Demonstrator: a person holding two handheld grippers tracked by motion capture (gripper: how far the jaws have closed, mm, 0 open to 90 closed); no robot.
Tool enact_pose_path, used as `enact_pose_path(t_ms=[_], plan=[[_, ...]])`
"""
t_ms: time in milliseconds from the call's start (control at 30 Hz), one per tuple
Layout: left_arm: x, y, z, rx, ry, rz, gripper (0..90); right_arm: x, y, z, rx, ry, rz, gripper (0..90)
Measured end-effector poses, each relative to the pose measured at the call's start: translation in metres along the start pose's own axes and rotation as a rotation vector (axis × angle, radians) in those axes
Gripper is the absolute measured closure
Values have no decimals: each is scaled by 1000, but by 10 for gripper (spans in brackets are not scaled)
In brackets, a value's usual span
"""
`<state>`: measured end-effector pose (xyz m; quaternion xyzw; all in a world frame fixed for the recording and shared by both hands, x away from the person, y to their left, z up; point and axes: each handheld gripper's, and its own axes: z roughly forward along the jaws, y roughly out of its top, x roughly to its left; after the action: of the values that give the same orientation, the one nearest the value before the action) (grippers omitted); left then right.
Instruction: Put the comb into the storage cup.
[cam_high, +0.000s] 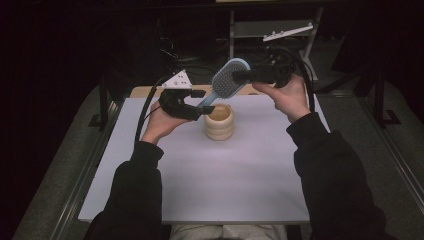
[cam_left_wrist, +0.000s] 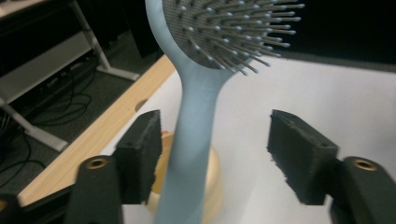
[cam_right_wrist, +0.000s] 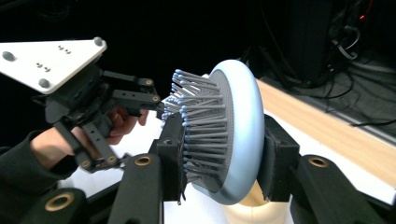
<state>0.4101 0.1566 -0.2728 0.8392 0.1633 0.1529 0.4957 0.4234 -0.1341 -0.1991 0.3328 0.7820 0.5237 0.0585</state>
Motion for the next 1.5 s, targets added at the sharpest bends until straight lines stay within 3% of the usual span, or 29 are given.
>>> enact_pose_path(t_ms=[67, 100, 133, 233, 667, 1133, 1500], plan=[[3, 0, -4, -14, -10, -27, 237, 2, 5, -1, 0, -12, -15, 578], [4, 0, -5, -18, -7, -43, 123, 3, 10, -2, 4, -24, -27, 579], [5, -1, -7, -18, -1, -51, 123, 3, 10, -2, 4, -24, -27, 579], [9, -2, -11, -9, 15, -82, 0, 5, 15, -4, 6, -36, -42, 578], [20, -29, -41, -36, 61, -128, 0, 3, 22, -6, 8, -84, -106, 575], [23, -53, -64, -50, 110, -136, 0, -15, 20, -13, -4, -131, -85, 572], [26, -88, -80, -63, 125, -193, 0, -28, 17, -18, 1, -166, -76, 571]])
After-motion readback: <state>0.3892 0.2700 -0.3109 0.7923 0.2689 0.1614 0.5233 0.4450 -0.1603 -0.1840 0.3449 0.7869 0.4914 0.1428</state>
